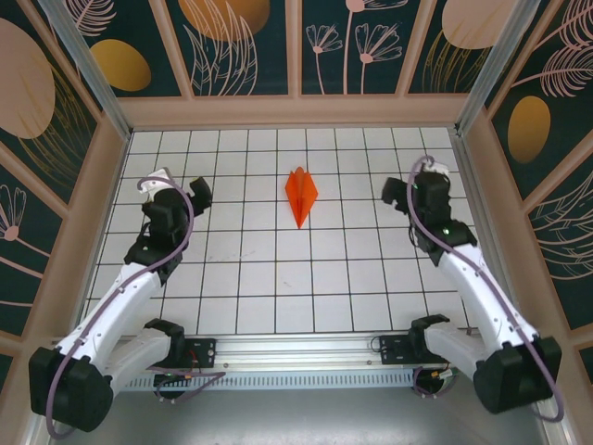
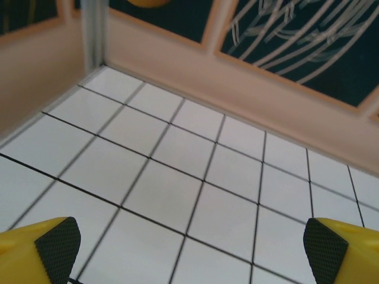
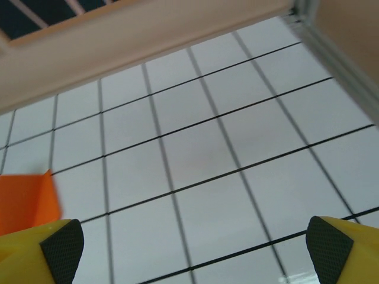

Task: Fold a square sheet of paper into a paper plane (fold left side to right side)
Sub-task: Place the paper plane at the top-center of the table, then reset both arms

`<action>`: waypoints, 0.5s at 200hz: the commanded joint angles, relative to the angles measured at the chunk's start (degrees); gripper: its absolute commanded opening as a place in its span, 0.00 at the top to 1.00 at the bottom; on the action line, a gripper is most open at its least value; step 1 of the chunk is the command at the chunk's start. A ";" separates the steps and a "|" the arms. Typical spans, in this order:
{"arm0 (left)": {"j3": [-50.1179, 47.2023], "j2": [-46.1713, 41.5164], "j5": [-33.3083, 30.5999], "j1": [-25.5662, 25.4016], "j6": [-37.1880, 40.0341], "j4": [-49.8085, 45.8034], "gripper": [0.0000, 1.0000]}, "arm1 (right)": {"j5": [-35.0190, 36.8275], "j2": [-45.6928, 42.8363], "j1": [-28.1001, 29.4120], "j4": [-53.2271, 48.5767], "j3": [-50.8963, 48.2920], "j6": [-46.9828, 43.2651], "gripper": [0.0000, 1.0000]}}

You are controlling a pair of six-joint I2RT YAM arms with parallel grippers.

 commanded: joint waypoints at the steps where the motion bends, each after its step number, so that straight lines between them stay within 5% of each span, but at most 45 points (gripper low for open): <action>1: -3.18 -1.71 -5.55 1.18 7.16 7.96 0.01 | -1.31 -3.30 -4.71 17.49 -9.40 -6.38 0.01; 46: -17.79 -2.74 -14.15 3.13 16.80 32.38 0.02 | -2.50 2.35 -12.47 43.21 -26.80 -10.33 0.01; 100: -26.67 3.24 -11.79 7.13 21.44 48.76 0.01 | -9.32 19.26 -15.40 68.09 -30.31 -15.40 0.01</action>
